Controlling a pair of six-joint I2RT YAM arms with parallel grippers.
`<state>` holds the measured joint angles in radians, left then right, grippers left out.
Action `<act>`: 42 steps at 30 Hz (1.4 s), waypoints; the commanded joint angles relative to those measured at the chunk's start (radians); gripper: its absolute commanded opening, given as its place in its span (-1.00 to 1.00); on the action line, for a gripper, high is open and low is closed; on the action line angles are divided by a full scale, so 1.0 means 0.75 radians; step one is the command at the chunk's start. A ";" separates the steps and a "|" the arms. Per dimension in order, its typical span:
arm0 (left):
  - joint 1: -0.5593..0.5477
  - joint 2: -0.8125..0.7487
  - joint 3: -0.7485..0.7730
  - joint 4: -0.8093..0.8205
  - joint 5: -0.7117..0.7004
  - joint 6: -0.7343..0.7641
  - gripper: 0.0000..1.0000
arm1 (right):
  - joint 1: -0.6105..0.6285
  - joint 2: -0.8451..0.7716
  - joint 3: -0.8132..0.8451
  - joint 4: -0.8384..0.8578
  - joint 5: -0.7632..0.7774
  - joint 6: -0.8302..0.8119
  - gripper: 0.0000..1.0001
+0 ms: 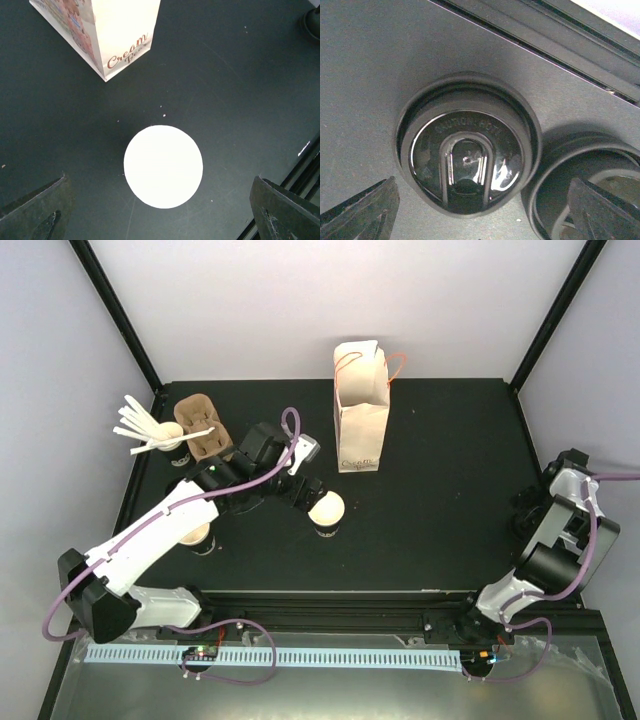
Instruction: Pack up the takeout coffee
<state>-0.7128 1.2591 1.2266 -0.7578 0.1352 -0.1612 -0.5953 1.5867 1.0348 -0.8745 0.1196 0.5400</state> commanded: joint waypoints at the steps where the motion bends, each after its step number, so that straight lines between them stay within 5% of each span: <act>1: 0.007 0.021 0.037 -0.037 0.034 -0.018 0.98 | -0.007 0.055 0.066 0.012 -0.064 -0.006 0.89; 27: 0.011 0.141 0.134 -0.081 -0.015 0.003 0.98 | -0.007 0.138 0.106 -0.006 -0.034 0.000 0.50; 42: 0.018 0.154 0.150 -0.072 -0.008 0.039 0.98 | 0.127 -0.164 0.128 -0.186 -0.054 -0.007 0.51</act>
<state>-0.7063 1.3632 1.2938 -0.8101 0.1345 -0.1516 -0.5308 1.5112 1.1069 -0.9619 0.0860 0.5365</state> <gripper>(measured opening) 0.988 0.755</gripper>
